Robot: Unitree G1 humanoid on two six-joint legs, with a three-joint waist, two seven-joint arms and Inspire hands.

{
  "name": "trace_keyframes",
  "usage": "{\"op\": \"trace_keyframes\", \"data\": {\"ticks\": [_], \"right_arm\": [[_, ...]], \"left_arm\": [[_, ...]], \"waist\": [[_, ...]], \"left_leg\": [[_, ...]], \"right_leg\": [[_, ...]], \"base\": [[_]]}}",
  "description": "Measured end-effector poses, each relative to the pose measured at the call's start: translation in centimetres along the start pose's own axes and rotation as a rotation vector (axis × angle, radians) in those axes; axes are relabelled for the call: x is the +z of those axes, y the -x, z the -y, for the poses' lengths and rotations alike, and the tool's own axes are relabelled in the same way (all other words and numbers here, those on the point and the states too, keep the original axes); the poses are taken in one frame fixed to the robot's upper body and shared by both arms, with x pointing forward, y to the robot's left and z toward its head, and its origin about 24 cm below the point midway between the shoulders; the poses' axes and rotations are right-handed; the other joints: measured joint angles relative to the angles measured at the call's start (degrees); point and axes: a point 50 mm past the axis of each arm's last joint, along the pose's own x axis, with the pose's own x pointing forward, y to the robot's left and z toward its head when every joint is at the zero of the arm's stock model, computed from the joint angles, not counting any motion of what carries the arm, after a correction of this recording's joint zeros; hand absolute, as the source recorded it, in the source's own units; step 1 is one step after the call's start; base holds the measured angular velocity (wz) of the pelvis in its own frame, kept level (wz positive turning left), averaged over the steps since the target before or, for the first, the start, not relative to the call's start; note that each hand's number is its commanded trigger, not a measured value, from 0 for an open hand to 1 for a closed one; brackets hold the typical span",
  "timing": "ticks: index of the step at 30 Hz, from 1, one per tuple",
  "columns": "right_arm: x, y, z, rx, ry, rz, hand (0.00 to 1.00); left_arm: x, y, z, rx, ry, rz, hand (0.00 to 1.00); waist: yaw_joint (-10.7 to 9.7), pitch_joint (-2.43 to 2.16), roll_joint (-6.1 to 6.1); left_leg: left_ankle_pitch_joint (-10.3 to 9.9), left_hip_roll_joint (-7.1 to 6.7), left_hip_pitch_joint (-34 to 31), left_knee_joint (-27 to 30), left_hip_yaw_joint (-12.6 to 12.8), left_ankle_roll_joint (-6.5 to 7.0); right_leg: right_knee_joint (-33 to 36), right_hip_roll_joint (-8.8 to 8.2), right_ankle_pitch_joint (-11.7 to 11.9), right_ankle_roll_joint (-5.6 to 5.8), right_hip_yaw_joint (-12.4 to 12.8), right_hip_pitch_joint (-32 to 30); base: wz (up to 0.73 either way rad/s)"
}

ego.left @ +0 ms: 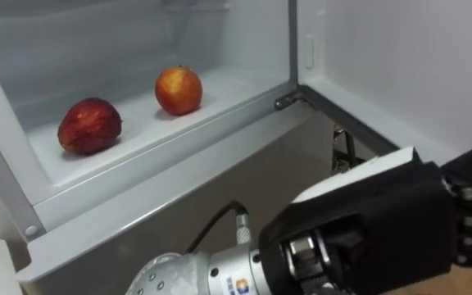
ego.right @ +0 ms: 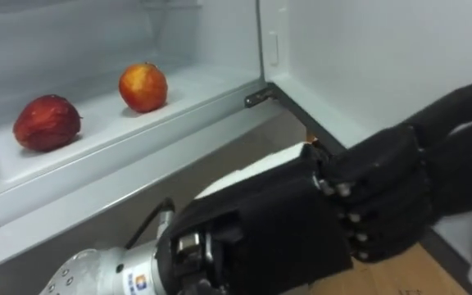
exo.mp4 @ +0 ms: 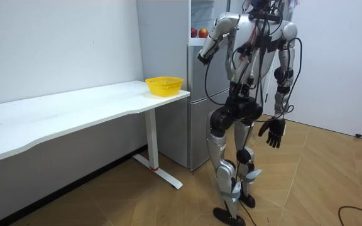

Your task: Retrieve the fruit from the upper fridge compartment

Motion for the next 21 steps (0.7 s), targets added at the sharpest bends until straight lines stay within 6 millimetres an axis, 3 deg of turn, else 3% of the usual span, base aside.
{"op": "trace_keyframes", "data": {"ticks": [12, 21], "right_arm": [[-0.1, 0.0, 0.1, -0.011, 0.003, -0.005, 0.00], [-1.2, 0.1, 0.6, -0.021, -0.001, -0.042, 0.00]], "left_arm": [[0.6, -1.1, -0.5, 0.026, -0.042, 0.009, 0.00], [0.4, -1.8, -0.9, 0.049, -0.030, 0.013, 0.00]], "waist": [[-1.2, 0.36, 1.02], [-1.1, 0.38, 1.01]], "left_leg": [[0.0, -0.22, 0.0, 0.0, -0.1, 0.00], [0.0, -0.17, 0.0, -0.1, 0.0, 0.00]], "right_leg": [[1.0, 0.55, 0.1, -0.14, 1.6, -1.2], [1.0, 0.78, 0.1, -0.22, 2.0, -1.2]], "base": [[-0.06], [-0.02]]}}
